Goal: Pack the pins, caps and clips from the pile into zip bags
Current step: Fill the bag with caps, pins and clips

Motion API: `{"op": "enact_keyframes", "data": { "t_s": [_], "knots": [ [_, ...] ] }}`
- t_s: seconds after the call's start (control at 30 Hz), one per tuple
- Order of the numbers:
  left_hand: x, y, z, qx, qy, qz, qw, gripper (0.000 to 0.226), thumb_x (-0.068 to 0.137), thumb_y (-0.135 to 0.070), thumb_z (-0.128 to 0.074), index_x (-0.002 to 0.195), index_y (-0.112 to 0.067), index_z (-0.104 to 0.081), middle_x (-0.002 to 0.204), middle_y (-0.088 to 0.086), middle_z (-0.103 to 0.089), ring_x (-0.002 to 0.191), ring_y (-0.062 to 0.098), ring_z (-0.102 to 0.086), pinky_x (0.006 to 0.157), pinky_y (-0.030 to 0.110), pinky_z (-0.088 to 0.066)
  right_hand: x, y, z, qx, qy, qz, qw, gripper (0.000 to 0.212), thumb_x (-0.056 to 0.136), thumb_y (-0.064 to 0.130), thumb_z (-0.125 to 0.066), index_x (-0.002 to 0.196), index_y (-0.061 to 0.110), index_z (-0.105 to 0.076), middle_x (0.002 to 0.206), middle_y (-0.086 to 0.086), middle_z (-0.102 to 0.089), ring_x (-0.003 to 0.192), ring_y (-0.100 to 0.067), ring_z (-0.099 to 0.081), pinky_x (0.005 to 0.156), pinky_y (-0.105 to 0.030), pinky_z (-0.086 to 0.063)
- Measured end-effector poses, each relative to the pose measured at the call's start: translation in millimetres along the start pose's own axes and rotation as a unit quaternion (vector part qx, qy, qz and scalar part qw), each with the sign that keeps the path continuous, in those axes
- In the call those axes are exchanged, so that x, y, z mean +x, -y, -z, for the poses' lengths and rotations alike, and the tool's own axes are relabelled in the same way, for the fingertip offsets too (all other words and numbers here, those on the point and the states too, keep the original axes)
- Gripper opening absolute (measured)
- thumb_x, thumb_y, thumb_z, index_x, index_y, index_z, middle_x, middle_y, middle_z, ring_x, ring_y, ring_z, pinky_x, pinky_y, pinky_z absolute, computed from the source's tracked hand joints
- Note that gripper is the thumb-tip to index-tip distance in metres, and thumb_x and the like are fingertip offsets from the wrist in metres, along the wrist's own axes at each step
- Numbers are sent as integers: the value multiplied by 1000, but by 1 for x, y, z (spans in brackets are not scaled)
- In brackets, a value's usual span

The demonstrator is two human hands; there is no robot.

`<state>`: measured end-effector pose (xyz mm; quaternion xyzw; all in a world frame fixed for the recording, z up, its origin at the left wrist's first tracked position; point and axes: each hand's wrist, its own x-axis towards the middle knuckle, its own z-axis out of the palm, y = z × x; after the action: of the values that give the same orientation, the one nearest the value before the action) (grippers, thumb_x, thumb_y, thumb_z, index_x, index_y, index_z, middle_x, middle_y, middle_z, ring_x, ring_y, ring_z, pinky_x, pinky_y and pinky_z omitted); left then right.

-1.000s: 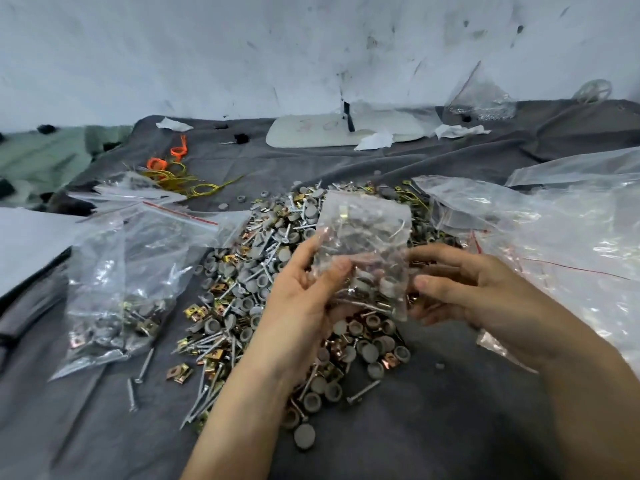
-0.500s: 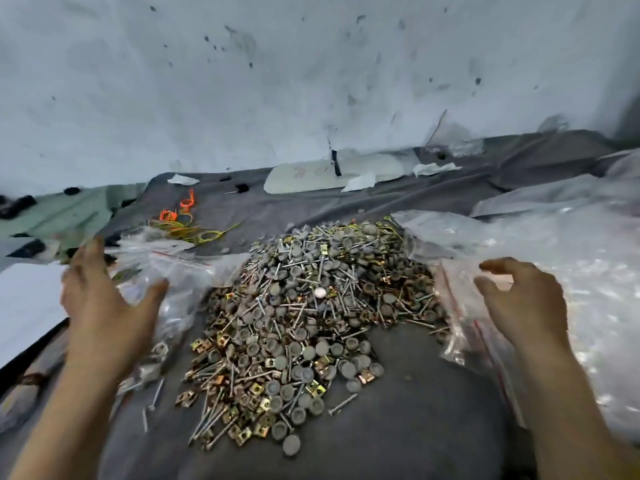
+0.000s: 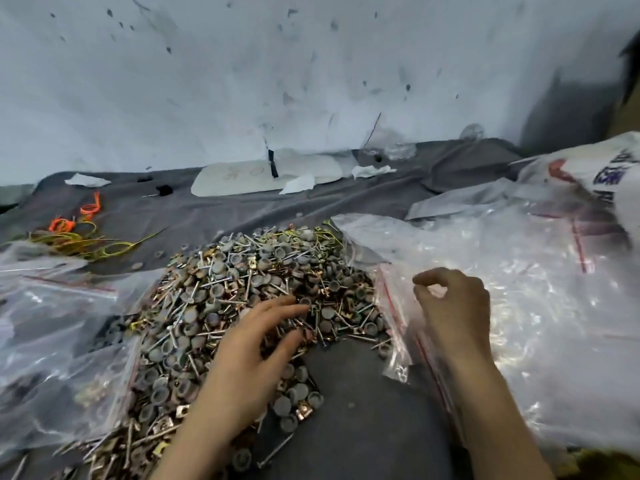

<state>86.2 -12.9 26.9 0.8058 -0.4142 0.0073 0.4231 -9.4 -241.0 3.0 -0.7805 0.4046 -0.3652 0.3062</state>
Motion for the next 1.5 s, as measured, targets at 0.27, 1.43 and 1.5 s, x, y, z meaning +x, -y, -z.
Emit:
{"op": "enact_keyframes", "data": {
  "t_s": [0.27, 1.43, 1.5],
  "knots": [
    [-11, 3, -6, -181, -76, -37, 980, 25, 89, -35, -57, 106, -33, -74, 97, -16, -74, 90, 6, -72, 79, 18, -55, -17, 49, 23, 175, -165, 89, 967, 16, 87, 9, -68, 88, 26, -69, 88, 5, -67, 74, -5, -62, 67, -4, -45],
    [-11, -1, -15, -445, -25, 134, 885, 26, 76, -23, -71, 102, -24, -76, 77, 1, -65, 76, 17, -65, 71, 32, -56, -64, 82, -9, 300, 326, -5, 897, 18, 74, 27, -76, 62, 15, -72, 46, 2, -56, 42, -7, -50, 43, -16, -40],
    [-11, 0, -14, -434, -30, 132, 891, 26, 75, -24, -67, 100, -22, -76, 76, -1, -66, 76, 16, -65, 73, 32, -57, -62, 80, -5, 288, 362, -6, 886, 10, 75, 17, -75, 65, 21, -75, 47, 2, -57, 44, -7, -51, 43, -17, -42]
  ]
}}
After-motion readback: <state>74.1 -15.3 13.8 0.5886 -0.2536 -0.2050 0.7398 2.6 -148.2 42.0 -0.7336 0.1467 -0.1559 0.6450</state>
